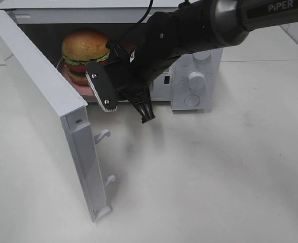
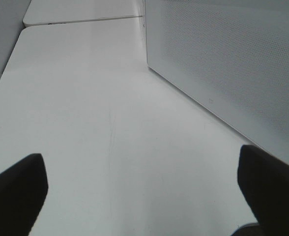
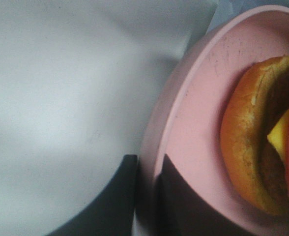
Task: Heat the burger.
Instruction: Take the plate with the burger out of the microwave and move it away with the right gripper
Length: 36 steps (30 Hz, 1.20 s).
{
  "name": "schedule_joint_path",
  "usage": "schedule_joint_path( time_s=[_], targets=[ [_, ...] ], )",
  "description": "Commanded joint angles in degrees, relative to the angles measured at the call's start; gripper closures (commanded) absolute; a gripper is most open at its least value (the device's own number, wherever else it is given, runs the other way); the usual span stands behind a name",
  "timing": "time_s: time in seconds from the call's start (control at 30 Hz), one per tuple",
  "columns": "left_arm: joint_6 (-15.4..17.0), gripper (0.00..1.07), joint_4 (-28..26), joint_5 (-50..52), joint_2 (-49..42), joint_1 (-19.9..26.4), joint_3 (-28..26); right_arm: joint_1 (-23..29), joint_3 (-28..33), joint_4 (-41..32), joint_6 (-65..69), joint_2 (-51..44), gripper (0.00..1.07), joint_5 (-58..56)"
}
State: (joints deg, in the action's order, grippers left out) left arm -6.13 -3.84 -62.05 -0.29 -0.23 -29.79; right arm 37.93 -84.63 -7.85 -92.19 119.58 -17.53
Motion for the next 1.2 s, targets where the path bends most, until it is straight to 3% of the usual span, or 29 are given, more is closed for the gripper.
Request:
schedule_joint_path(
  time_s=[0.03, 0.27, 1.2],
  targets=[
    [0.2, 0.09, -0.3, 0.8, -1.1, 0.2, 0.2, -1.4, 1.6, -5.0, -6.0, -3.4, 1.07, 3.5],
    [0.2, 0.09, -0.3, 0.8, -1.1, 0.2, 0.2, -2.6, 6.1, -9.2, -12.4, -7.3, 1.07, 2.8],
    [0.2, 0.09, -0.3, 0.8, -1.1, 0.2, 0.2, -3.3, 25.7, -14.1, -17.8, -24.4, 1.07, 3.2]
  ],
)
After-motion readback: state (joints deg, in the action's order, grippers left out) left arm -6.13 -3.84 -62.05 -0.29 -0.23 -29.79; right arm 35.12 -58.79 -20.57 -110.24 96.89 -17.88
